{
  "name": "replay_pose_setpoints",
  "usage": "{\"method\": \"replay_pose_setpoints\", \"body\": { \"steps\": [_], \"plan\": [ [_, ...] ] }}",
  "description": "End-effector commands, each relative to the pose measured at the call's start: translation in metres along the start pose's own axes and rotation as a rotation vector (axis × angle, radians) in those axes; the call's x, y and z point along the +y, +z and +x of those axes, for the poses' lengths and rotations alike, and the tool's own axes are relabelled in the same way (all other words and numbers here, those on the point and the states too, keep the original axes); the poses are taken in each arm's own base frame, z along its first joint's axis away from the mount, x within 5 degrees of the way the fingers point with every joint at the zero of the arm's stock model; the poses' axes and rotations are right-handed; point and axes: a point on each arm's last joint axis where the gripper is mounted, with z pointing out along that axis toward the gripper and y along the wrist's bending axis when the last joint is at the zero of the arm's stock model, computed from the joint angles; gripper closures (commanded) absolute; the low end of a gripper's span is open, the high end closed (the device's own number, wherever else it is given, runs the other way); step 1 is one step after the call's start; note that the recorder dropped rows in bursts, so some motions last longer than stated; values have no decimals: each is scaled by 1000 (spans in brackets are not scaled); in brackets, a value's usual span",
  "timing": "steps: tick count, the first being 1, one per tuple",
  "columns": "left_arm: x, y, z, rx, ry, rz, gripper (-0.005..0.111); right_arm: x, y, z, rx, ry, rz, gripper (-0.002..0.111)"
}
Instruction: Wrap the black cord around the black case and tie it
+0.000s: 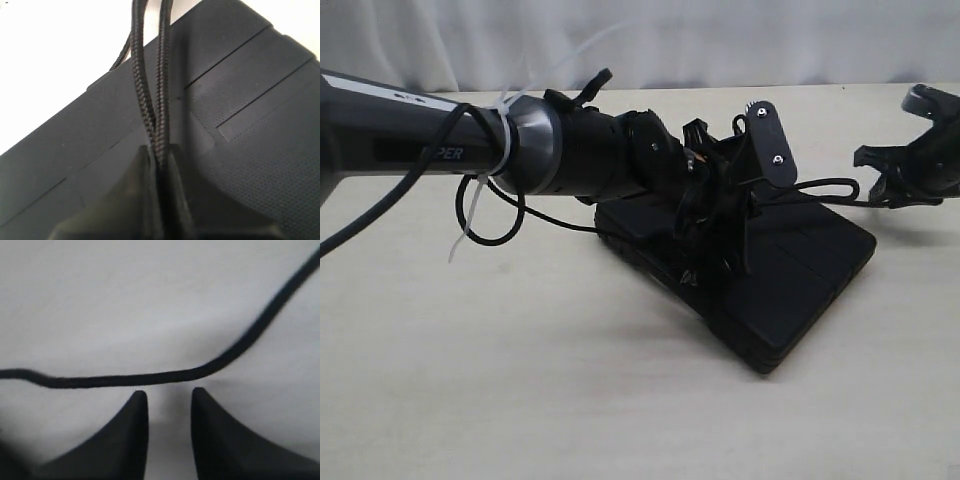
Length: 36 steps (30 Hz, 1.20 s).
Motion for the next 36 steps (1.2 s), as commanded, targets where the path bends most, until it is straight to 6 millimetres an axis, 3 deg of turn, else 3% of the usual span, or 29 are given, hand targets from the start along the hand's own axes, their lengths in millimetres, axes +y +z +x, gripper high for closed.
{"method": "replay_pose_setpoints", "body": {
  "steps": [1, 5, 10, 15, 19, 23, 26, 29, 33, 36],
  "plan": [
    [3, -5, -2, -9, -14, -13, 107, 19, 3, 9, 74, -142, -44, 104],
    [8, -5, 0, -7, -1, -36, 97, 32, 11, 27, 153, -185, -70, 104],
    [27, -8, 12, 6, -32, -84, 69, 40, 11, 48, 222, -170, -131, 104],
    [50, -19, 21, 13, -55, -126, 53, 57, 3, 67, 261, -122, -253, 104],
    [57, -31, 24, 25, -71, -66, 51, 73, -4, 77, 266, -165, -294, 104],
    [50, -38, 29, 79, -8, 72, 51, 95, -6, 85, 303, -248, -338, 104],
    [45, -38, 33, 117, 47, 122, 51, 100, -13, 82, 273, -275, -333, 104],
    [45, -38, 34, 119, 48, 127, 51, 87, -26, 70, 189, -192, -259, 104],
    [46, -38, 33, 116, 49, 114, 51, 54, -56, 54, 72, -69, -83, 103],
    [47, -38, 33, 112, 50, 102, 51, 20, -66, 53, 19, 97, 74, 92]
  ]
}}
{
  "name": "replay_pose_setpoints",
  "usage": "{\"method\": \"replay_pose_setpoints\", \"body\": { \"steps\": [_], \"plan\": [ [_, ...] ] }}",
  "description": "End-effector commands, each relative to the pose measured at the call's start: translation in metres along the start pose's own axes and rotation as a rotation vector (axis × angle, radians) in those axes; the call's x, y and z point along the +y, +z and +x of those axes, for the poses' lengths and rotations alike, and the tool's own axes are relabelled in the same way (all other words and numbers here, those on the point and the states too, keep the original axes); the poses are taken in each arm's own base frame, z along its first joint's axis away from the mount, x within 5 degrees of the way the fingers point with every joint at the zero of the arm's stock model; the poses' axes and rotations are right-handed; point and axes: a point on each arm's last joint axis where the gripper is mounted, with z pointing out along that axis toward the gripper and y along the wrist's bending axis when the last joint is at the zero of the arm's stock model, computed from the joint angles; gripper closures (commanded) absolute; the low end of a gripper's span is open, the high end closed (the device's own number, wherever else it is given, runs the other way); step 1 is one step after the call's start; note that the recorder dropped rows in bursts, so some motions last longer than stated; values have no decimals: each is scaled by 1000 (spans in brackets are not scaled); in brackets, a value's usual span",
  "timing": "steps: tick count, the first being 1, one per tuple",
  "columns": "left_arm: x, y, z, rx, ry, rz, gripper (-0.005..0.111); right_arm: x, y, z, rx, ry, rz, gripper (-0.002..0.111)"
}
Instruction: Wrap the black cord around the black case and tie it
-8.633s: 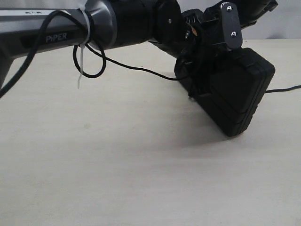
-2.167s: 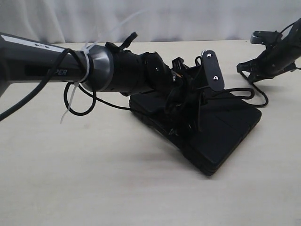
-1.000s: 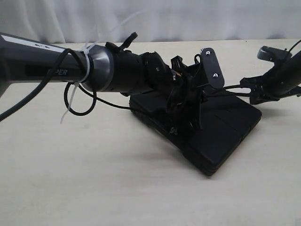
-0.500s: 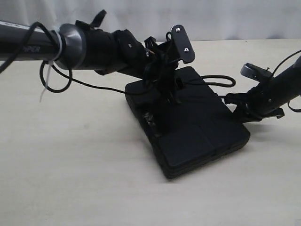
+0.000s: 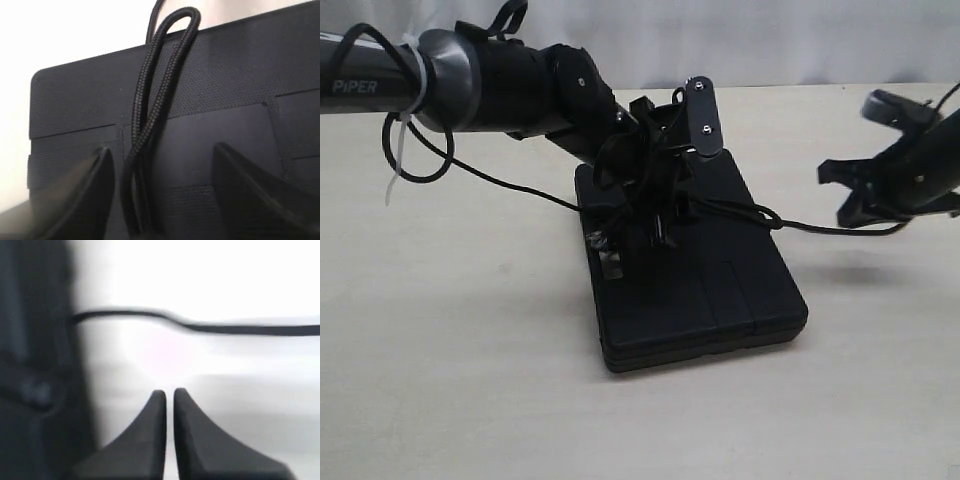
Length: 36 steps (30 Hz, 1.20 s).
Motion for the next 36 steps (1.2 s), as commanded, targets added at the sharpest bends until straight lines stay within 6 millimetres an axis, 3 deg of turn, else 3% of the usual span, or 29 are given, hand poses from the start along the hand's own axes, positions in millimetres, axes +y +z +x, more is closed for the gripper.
{"method": "replay_pose_setpoints", "body": {
  "steps": [1, 6, 12, 19, 23, 26, 28, 30, 34, 36],
  "plan": [
    [2, -1, 0, -4, -7, -21, 51, -47, -21, 6, -84, 261, 208, 87],
    [1, -1, 0, -7, -13, -20, 51, -73, -18, 11, -174, 456, 207, 59],
    [2, -1, -2, -25, -47, -24, 51, -84, -13, -13, -337, 476, 203, 61],
    [3, -1, -2, -28, -49, -33, 51, -124, -9, -50, -196, 532, 216, 61],
    [3, -1, -2, -29, -49, -40, 51, -132, 12, -58, -138, 551, 205, 61],
    [5, -1, -3, -32, -49, -54, 51, -122, 44, -60, -105, 536, 185, 61],
    [5, -1, -3, -33, -50, -54, 51, -114, 54, -61, -108, 514, 183, 61],
    [5, -1, -3, -35, -55, -56, 51, -111, 62, -58, -76, 489, 185, 68],
    [5, -1, -3, -35, -55, -56, 51, -114, 84, -42, 82, 357, 171, 104],
    [5, -1, -3, -34, -53, -54, 51, -111, 93, -38, 121, 241, 110, 104]
  ]
}}
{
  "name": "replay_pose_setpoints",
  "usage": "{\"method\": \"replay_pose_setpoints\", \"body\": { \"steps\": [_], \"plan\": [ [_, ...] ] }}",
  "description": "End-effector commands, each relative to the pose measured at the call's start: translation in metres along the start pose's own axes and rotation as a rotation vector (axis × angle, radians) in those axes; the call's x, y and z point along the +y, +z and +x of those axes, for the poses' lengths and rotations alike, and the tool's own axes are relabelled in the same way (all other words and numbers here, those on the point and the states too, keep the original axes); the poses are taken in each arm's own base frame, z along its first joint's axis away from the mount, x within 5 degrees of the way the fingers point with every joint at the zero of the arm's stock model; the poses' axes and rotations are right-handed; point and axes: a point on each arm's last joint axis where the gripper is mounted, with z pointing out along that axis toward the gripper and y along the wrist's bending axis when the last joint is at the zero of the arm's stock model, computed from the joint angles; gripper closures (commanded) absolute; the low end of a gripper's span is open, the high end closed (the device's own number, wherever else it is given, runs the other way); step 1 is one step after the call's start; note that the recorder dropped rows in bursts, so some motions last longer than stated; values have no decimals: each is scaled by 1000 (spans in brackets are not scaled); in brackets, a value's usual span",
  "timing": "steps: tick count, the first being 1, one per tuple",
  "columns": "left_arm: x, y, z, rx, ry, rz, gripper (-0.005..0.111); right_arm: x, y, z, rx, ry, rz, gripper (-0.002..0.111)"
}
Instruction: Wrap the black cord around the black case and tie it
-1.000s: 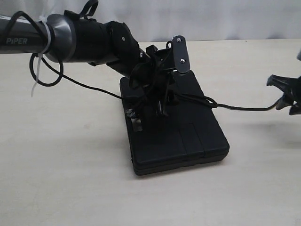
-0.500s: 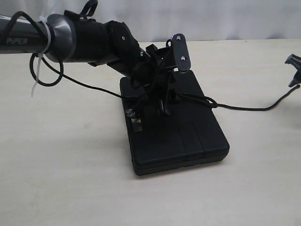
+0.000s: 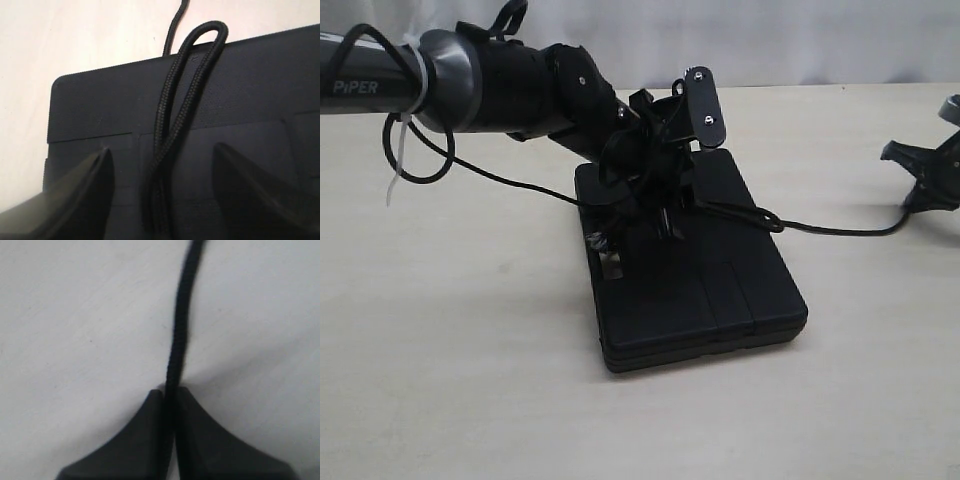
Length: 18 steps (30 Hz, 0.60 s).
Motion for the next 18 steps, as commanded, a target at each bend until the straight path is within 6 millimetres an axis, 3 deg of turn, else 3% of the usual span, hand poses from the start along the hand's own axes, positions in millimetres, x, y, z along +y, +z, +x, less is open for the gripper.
{"method": "replay_pose_setpoints", "body": {
  "steps": [1, 10, 16, 18],
  "plan": [
    [0, -1, -1, -7, -22, -7, 51, -2, 34, 28, 194, -214, -63, 104],
    [-3, -1, 2, 15, 8, 30, 52, 9, 9, 20, 102, -546, -144, 104],
    [-4, -1, 3, 28, 33, 39, 79, 18, -3, 19, 30, -566, -222, 104],
    [-4, -1, 3, 31, 38, 40, 78, 20, -5, 19, 30, -570, -248, 104]
  ]
}}
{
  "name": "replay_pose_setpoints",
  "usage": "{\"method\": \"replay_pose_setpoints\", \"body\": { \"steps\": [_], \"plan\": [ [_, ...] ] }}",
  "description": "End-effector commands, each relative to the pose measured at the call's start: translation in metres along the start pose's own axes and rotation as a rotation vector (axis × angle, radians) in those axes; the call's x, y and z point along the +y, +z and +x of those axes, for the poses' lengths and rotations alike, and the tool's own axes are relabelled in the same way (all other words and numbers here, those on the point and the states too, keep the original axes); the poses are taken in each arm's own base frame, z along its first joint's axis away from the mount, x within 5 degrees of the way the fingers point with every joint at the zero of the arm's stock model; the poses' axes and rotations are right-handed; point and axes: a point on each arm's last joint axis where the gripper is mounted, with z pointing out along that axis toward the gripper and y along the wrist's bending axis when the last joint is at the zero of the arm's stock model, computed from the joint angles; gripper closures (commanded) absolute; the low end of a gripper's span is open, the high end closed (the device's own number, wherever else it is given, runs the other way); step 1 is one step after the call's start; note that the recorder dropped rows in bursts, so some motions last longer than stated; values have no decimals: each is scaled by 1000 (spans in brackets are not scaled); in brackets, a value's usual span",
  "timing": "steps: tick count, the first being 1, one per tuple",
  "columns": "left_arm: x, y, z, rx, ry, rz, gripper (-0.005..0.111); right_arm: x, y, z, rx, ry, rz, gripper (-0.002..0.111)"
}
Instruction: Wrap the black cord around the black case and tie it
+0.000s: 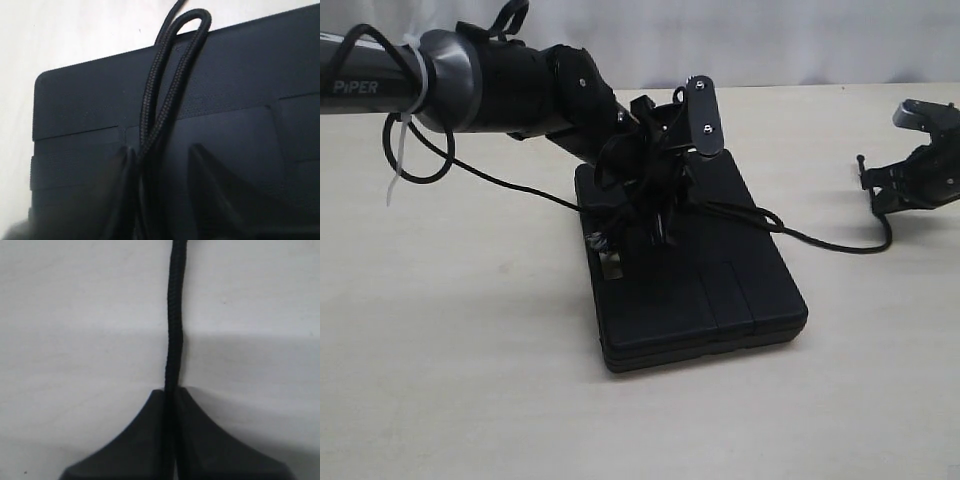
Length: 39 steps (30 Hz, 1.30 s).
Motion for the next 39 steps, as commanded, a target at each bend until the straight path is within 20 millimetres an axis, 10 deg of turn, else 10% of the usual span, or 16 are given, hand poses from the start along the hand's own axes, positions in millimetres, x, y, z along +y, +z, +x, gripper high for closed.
{"method": "replay_pose_setpoints", "body": {
  "steps": [1, 6, 11, 17, 31, 39],
  "plan": [
    [-1, -1, 1, 8, 6, 5, 74, 9, 0, 3, 13, -22, -77, 104],
    [-3, -1, 5, 53, 79, 29, 49, 10, -1, 3, 13, -16, -86, 104],
    [0, -1, 9, 90, 153, 6, 49, 11, -2, 3, 13, -17, -87, 104],
    [-1, 13, 16, 91, 141, 8, 81, 11, -2, 3, 13, -17, -87, 104],
    [4, 25, 19, 66, 128, -77, 107, 16, -14, -1, -1, -28, -97, 104],
    [15, 12, 5, -41, -72, -172, 107, 74, -66, -22, -96, -233, -108, 104]
  ]
}}
